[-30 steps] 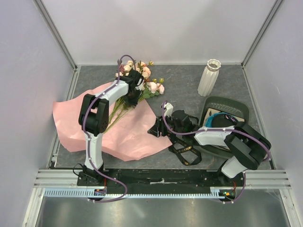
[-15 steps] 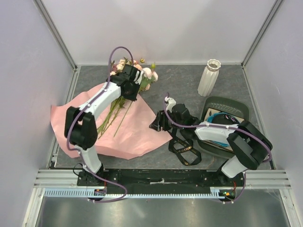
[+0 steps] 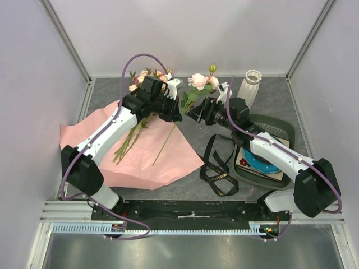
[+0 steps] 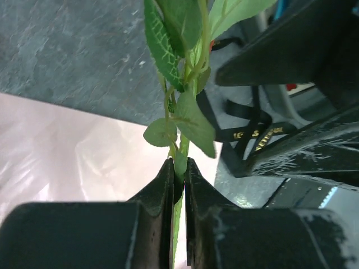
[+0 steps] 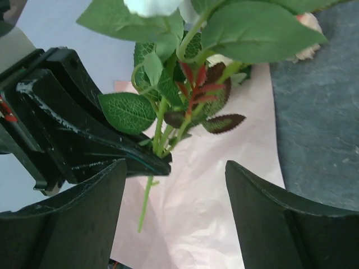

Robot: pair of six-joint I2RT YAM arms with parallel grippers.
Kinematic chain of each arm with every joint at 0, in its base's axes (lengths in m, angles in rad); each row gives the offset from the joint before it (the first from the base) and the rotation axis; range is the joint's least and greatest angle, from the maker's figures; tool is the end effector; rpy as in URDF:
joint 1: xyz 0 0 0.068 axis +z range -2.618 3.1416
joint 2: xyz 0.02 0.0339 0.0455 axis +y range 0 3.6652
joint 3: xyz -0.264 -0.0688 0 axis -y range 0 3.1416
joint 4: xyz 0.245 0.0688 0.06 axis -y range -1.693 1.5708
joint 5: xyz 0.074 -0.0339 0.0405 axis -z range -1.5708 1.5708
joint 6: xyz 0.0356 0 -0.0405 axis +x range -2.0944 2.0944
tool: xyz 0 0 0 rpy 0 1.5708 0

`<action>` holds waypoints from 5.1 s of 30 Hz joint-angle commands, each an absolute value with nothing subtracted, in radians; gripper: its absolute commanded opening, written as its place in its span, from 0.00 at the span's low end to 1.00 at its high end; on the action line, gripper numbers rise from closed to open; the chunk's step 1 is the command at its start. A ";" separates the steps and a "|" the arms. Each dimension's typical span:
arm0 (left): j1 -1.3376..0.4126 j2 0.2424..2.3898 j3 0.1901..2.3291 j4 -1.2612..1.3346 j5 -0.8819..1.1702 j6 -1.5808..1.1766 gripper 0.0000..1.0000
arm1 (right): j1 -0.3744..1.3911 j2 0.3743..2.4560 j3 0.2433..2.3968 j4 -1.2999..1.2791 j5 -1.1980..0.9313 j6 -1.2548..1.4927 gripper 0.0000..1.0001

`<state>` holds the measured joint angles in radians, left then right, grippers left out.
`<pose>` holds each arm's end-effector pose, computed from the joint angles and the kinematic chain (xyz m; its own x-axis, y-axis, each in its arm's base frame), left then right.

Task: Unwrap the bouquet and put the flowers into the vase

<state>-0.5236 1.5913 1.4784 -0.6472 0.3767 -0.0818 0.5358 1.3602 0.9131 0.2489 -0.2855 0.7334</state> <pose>0.2994 -0.1880 0.3357 -0.6515 0.2884 -0.7016 0.6448 0.6979 -0.3118 0.2681 0.1708 0.2985 -0.6126 0.3832 -0.6912 -0.4270 0.5755 0.6975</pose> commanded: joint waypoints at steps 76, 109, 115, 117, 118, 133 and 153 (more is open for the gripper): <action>-0.457 1.417 1.396 -0.445 0.471 -0.230 0.66 | 0.331 1.601 1.862 0.175 0.833 -0.221 0.00; -0.226 1.560 1.493 -0.620 0.266 -0.226 0.66 | 0.268 1.655 1.641 -0.256 0.723 0.236 0.90; -0.219 1.594 1.513 -0.661 0.146 -0.195 0.66 | 0.291 1.576 1.579 -0.363 0.658 0.328 0.96; -0.216 1.612 1.516 -0.672 0.103 -0.181 0.66 | 0.352 1.531 1.524 -0.367 0.678 0.328 0.96; -0.216 1.623 1.519 -0.678 0.086 -0.173 0.65 | 0.383 1.516 1.502 -0.361 0.673 0.325 0.96; -0.210 1.857 1.546 -0.776 -0.078 -0.101 0.43 | 0.890 1.483 1.149 -0.083 0.177 0.357 0.91; -0.233 2.069 1.618 -0.821 -0.141 -0.091 0.40 | 0.897 1.417 1.014 -0.021 0.123 0.399 0.89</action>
<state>-0.2352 2.0460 1.5681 -0.8139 -0.1127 -0.1287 0.8932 1.4372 1.0214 -0.0628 0.1436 0.3794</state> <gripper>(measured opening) 0.405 0.899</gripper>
